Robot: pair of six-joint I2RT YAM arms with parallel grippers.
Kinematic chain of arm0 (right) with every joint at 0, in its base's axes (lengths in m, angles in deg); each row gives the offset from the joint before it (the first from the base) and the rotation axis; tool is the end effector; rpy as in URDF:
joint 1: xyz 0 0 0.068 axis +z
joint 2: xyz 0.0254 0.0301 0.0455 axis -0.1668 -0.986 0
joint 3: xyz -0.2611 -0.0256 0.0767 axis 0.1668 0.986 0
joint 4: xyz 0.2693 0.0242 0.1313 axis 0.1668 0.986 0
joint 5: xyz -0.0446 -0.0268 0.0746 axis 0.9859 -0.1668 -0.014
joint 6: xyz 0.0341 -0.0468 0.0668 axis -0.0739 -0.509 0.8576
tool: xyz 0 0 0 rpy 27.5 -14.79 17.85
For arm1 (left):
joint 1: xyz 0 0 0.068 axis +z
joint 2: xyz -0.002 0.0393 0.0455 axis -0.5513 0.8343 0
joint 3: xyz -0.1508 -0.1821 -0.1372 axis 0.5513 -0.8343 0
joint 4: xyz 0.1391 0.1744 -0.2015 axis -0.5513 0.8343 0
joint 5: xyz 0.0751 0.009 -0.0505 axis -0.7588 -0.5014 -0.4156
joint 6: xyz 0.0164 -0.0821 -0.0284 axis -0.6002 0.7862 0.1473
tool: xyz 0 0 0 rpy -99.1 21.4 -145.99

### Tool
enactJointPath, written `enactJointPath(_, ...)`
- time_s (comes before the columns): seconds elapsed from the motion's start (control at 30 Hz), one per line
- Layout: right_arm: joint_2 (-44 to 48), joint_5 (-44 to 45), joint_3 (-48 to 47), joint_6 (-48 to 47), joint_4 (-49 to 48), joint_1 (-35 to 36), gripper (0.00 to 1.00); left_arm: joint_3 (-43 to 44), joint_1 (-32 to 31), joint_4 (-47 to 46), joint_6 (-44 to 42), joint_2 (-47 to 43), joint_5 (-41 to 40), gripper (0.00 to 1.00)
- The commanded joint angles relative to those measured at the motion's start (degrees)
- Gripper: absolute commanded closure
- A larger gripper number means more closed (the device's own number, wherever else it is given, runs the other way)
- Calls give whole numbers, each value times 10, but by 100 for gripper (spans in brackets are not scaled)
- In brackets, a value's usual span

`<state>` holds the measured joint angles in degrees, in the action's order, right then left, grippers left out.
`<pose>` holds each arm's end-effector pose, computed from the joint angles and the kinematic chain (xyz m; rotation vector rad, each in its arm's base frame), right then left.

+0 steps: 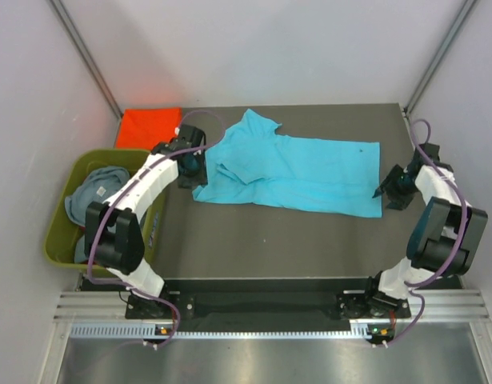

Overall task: Fold and stack the t-shirts
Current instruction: Fold the tshirt

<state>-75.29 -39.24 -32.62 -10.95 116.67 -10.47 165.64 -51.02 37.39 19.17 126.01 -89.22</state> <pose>0.3447 -0.1139 0.1544 0.9305 2.6290 0.2036 0.3871 -0.1103 0.2219 -0.1583 2.6480 -0.0297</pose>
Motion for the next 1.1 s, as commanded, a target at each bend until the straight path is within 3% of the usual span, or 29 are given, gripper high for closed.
enactJointPath(0.0,40,-63,60,7,-66,-8,46,-57,2,-61,16,-39,4,52)
enactJointPath(0.17,55,-101,117,28,-101,-40,46,-93,1,-83,26,-35,5,42)
enactJointPath(0.5,57,-124,166,14,-114,-61,48,-113,1,-123,50,20,18,40)
enactJointPath(1.07,15,-138,163,17,-137,-95,53,-107,2,-116,43,81,-56,38)
